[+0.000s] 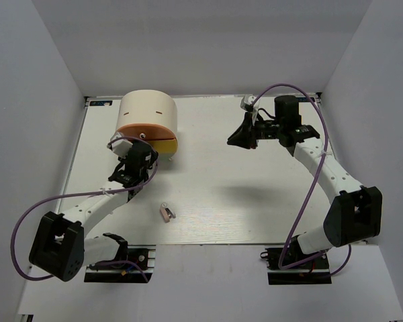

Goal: Sort the stationery into containers
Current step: Close the drawer in the storage box.

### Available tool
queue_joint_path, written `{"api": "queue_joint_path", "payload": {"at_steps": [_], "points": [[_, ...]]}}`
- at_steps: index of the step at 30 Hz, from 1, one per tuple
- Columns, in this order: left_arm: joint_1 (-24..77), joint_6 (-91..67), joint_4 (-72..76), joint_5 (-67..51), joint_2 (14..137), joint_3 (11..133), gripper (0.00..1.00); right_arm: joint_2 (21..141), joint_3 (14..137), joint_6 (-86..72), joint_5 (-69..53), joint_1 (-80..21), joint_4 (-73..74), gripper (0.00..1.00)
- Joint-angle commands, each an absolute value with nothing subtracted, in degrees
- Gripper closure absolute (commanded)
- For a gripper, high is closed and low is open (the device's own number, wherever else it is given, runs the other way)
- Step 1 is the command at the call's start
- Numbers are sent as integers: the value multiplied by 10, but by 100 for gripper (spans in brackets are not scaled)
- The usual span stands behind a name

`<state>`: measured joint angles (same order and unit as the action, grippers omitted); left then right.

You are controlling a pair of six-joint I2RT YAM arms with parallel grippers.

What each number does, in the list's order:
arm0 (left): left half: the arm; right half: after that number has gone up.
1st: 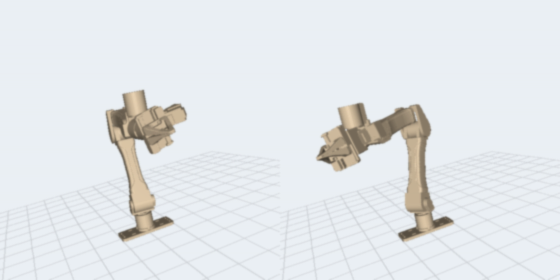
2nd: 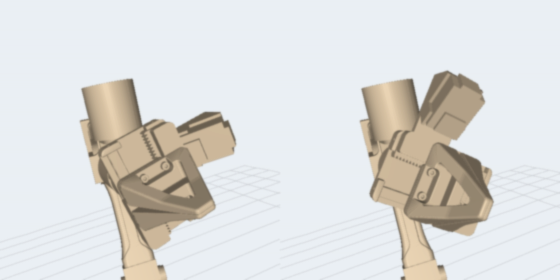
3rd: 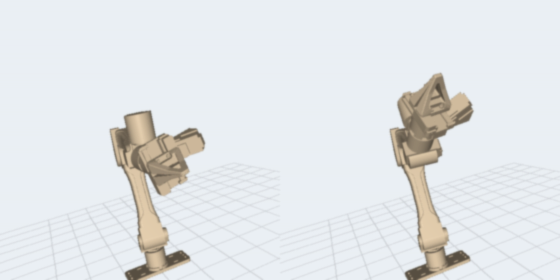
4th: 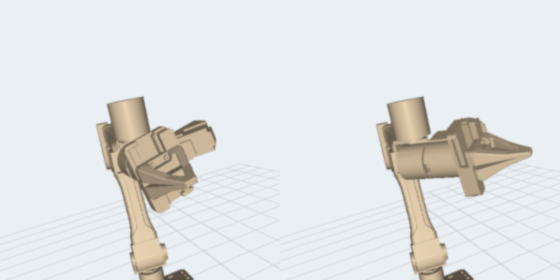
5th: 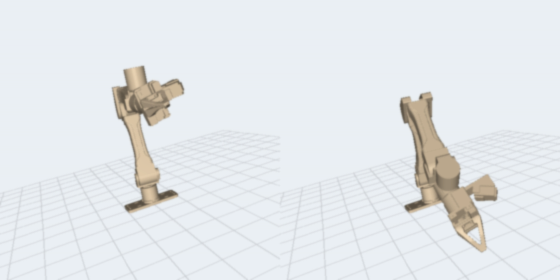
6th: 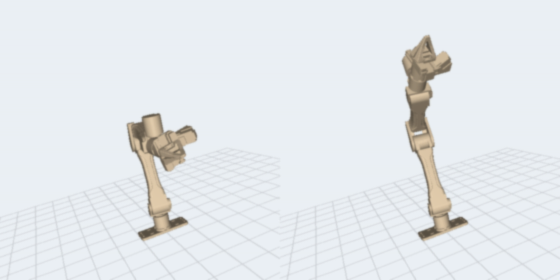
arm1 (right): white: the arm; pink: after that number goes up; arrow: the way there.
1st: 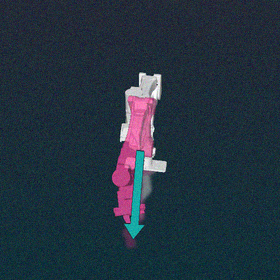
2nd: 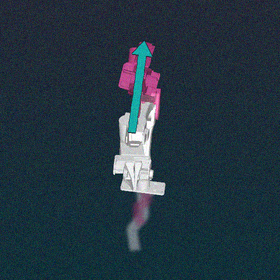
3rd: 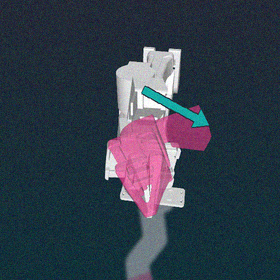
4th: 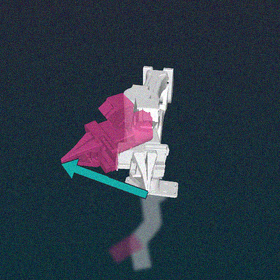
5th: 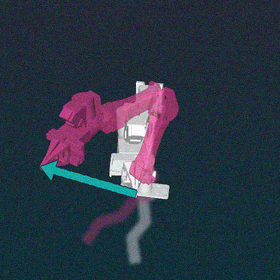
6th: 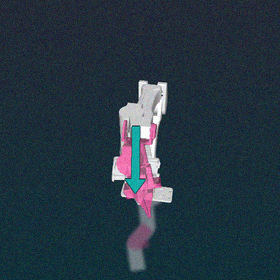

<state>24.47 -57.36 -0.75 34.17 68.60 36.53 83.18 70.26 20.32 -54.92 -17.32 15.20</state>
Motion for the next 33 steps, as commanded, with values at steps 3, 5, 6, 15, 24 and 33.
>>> {"api": "queue_joint_path", "payload": {"at_steps": [3, 5, 6, 15, 24, 33], "points": [[241, -585, 22, 356, 696, 375, 41, 813, 694, 216, -565, -170, 156, 77], [241, -585, 22, 356, 696, 375, 41, 813, 693, 215, -565, -170, 157, 77], [241, -585, 22, 356, 696, 375, 41, 813, 693, 216, -564, -169, 157, 77], [236, -603, 22, 356, 701, 375, 41, 813, 692, 219, -564, -166, 161, 76], [236, -614, 27, 356, 701, 375, 41, 811, 690, 226, -563, -164, 167, 76], [241, -584, -7, 296, 649, 348, 38, 808, 685, 240, -559, -163, 178, 74]]}}
